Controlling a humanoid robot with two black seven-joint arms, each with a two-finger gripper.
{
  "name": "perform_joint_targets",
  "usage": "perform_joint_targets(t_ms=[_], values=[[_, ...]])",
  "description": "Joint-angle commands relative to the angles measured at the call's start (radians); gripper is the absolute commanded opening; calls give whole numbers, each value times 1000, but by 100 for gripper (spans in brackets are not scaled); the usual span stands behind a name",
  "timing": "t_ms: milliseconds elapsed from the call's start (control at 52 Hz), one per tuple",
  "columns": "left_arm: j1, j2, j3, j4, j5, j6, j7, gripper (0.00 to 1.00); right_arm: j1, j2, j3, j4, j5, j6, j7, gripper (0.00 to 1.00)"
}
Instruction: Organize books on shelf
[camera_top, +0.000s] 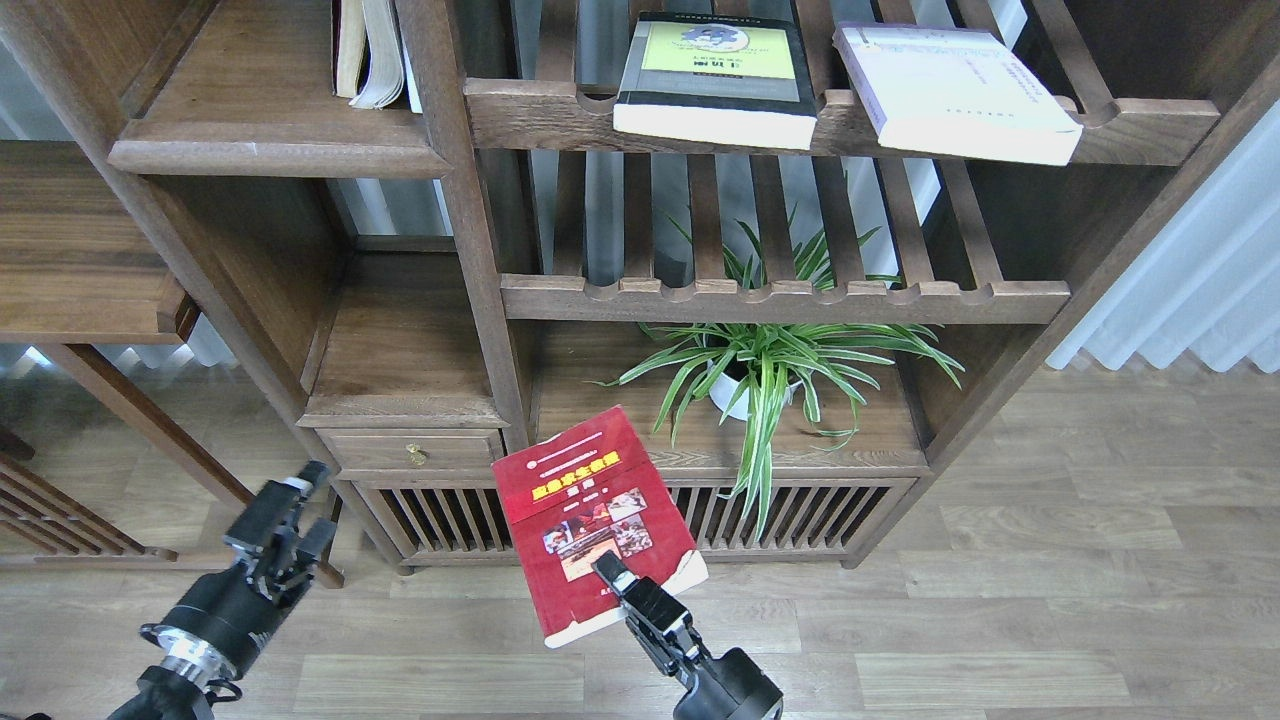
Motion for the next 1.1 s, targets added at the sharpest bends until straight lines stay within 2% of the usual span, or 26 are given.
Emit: perform_joint_targets(t_ms=[0, 327, 731, 1078], values=[[-31, 10, 63, -5, 1, 0, 3, 100, 0, 0, -8, -2, 0, 0, -17, 11], [-74, 8, 190, -8, 3, 0, 8, 100, 0, 0, -38, -3, 0, 0, -28, 11], [-74, -18, 199, 10, 3, 0, 14, 100, 0, 0, -54, -2, 0, 0, -28, 11], [-77, -104, 196, 76, 7, 0, 14, 100, -2, 0, -56, 0, 0, 0, -26, 11]])
